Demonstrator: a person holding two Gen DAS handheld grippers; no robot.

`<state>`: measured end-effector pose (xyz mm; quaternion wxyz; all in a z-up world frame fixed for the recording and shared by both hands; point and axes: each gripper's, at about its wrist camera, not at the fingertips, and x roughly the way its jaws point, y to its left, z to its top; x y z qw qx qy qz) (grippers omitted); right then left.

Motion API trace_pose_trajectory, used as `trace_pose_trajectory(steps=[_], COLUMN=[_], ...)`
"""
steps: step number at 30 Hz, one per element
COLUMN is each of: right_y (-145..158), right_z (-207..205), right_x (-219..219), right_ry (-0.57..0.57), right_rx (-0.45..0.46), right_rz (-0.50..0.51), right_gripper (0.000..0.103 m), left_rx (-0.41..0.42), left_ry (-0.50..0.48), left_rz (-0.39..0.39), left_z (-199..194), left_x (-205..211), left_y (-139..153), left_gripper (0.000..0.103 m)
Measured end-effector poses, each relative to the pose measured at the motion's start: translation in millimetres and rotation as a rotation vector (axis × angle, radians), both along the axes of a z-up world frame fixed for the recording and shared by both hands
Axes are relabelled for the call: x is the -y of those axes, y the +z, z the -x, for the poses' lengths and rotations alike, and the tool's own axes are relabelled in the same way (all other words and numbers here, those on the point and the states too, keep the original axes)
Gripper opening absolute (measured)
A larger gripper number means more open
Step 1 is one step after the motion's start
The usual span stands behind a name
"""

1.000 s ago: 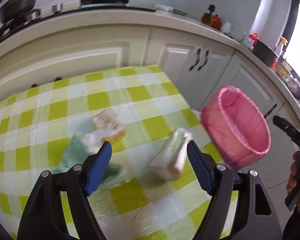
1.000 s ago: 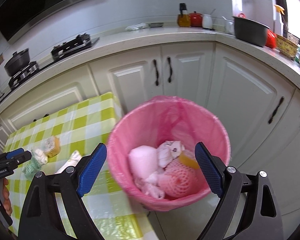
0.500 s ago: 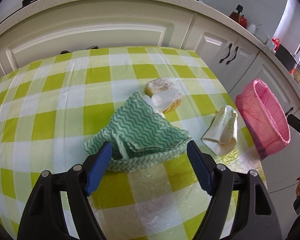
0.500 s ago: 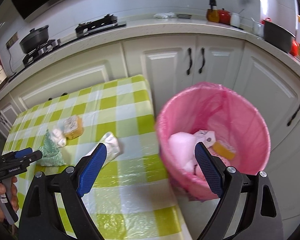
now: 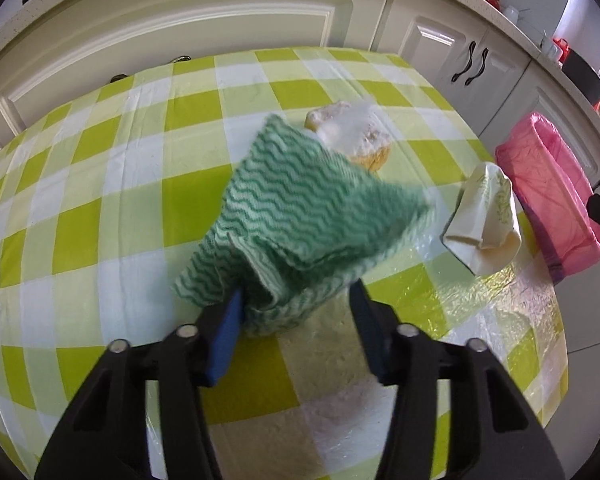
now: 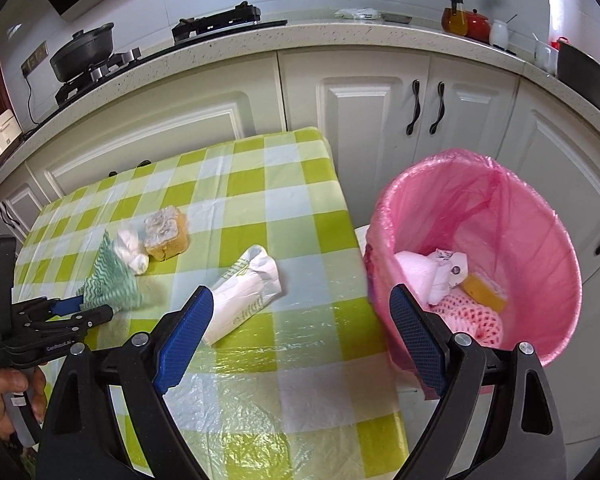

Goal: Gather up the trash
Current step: 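Grasp the green wavy cloth with the left tool while the right tool grasps the white paper cup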

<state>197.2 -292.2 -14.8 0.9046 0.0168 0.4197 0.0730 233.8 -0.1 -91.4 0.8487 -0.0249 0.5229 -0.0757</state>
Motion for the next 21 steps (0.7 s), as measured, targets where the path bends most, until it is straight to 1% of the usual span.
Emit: trace_pose_trajectory(steps=[2,3,4,5,6,8,12,21], right_y=[-2,-3,-5,-6,-7,-10,-14,-25], right_z=[-2,-3,-4,-5,-5,-7,-10,-14], right_x=[-3,-5,-6,-8,-10,-14,-20,-38], right_ry=[0.001,0.003,0.004,0.005,0.008,0.012,0.017,0.034], right_rx=[-0.005,-0.008,-0.01,-0.013,-0.016,-0.02,-0.029,-0.051], right_rz=[0.0,-0.001,-0.002,-0.003,-0.003,-0.003,-0.008,-0.012], right_gripper=[0.085,0.085,0.085,0.085,0.085,0.085,0.085,0.085], left_rx=[-0.01,-0.014,-0.018,-0.02,-0.017,-0.009,0.013,0.084], left_ry=[-0.007,-0.012,-0.016,-0.021,-0.026,-0.042,-0.061,-0.058], left_rz=[0.003,0.002,0.005,0.01,0.015,0.029,0.081,0.115], left_z=[-2,-3,-3,-4,-3,-2,5,20], left_x=[0,0,0,0,-1,-1,-3,-9], left_y=[-3,-4,-5,-5,-5,-2,8,43], left_gripper=[0.035,0.029,0.025,0.018,0.012,0.008,0.006,0.006])
